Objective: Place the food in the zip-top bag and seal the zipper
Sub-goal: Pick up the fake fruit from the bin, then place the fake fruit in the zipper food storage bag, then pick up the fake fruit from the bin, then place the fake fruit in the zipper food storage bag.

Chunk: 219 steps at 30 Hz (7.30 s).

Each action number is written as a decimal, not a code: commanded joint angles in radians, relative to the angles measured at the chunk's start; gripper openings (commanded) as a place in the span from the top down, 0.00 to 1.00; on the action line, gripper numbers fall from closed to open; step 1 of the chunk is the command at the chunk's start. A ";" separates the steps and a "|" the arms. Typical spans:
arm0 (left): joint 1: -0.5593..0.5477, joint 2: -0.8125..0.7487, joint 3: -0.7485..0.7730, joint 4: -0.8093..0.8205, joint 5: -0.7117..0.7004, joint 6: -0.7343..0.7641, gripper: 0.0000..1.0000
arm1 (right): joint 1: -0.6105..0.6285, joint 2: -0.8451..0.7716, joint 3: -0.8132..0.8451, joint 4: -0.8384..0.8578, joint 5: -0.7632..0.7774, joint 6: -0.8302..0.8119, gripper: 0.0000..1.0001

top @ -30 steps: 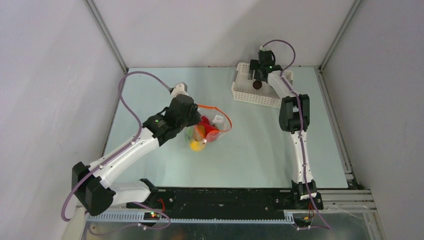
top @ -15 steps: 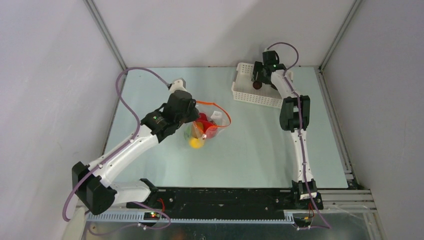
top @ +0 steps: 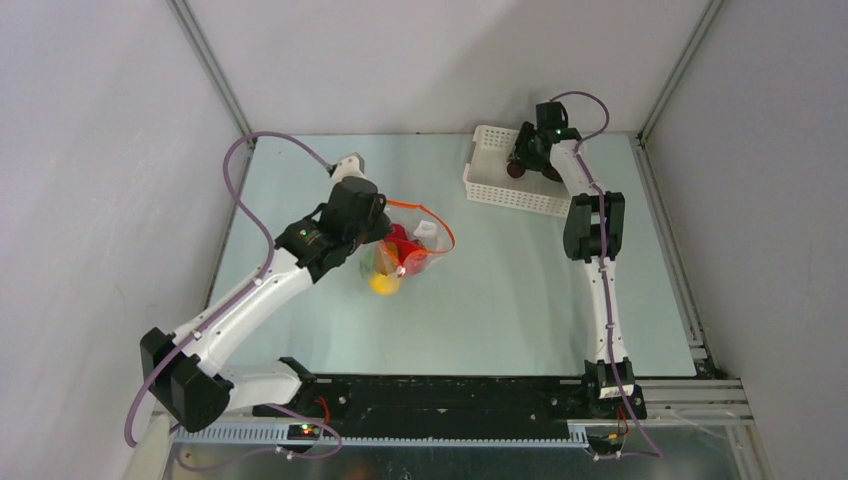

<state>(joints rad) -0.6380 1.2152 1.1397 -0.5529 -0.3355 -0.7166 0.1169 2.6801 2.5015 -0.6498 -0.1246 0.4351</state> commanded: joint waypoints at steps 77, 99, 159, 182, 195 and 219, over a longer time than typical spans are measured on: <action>0.008 -0.083 -0.118 0.265 0.200 -0.016 1.00 | 0.751 -1.275 -1.135 0.256 0.137 -0.188 0.01; 0.008 -0.103 -0.103 0.210 0.168 0.007 1.00 | 0.213 -1.288 -1.180 0.199 0.193 -0.098 0.01; 0.007 -0.070 -0.060 0.148 0.128 -0.048 1.00 | -0.012 -0.345 -0.585 0.281 0.718 0.721 0.03; 0.008 -0.066 -0.051 0.133 0.101 -0.051 1.00 | -0.025 -0.440 -0.730 0.551 0.577 0.606 0.60; 0.007 -0.049 -0.039 0.169 0.109 -0.031 1.00 | 0.007 -0.811 -1.143 0.851 0.293 0.287 0.68; 0.008 -0.019 -0.064 0.234 0.176 -0.037 1.00 | 0.217 -1.520 -1.465 0.660 -0.591 -0.164 0.72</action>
<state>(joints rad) -0.6361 1.1992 1.0550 -0.3962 -0.1959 -0.7517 0.2253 1.2308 1.0370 0.0612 -0.5293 0.3611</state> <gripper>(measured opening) 0.005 0.730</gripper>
